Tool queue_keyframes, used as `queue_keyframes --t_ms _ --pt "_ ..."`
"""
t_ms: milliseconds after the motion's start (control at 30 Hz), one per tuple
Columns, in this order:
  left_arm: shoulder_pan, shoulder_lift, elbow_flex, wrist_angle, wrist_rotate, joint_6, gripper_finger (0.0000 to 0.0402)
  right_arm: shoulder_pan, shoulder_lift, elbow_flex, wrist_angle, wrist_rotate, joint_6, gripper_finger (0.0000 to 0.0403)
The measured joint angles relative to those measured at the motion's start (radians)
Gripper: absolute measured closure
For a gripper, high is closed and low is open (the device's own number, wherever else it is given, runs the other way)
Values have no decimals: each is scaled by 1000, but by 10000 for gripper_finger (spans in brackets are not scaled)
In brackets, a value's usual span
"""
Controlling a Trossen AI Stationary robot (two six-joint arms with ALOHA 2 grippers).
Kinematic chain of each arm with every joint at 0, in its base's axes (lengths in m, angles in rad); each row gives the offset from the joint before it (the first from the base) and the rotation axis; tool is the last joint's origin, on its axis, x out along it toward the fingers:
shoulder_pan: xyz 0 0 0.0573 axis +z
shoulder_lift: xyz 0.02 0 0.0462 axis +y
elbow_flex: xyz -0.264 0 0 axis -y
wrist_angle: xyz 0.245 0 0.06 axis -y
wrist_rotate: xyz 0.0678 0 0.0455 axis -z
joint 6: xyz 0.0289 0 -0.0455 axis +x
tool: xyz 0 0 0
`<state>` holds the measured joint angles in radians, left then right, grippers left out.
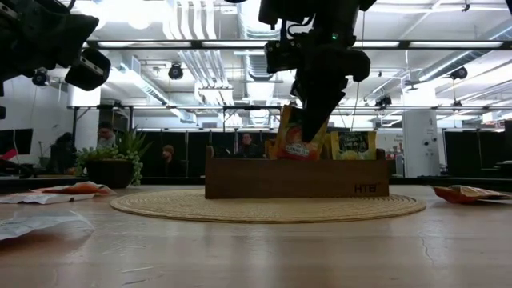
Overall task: Pick & Place Tea
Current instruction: Put the bottom yellow tea bag into the middle of the wooden organizer
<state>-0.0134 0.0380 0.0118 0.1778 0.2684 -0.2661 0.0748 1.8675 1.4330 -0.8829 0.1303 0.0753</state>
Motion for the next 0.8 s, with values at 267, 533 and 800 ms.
queue_keyframes --t_ms 267,533,800 --pt "0 0 0 0 0 0 401 -1 0 -2 15 0 1 394" --pt "0 0 0 0 0 0 402 -1 1 -11 35 0 3 394" --pt "0 0 0 0 0 0 402 -4 2 -44 46 0 21 394"
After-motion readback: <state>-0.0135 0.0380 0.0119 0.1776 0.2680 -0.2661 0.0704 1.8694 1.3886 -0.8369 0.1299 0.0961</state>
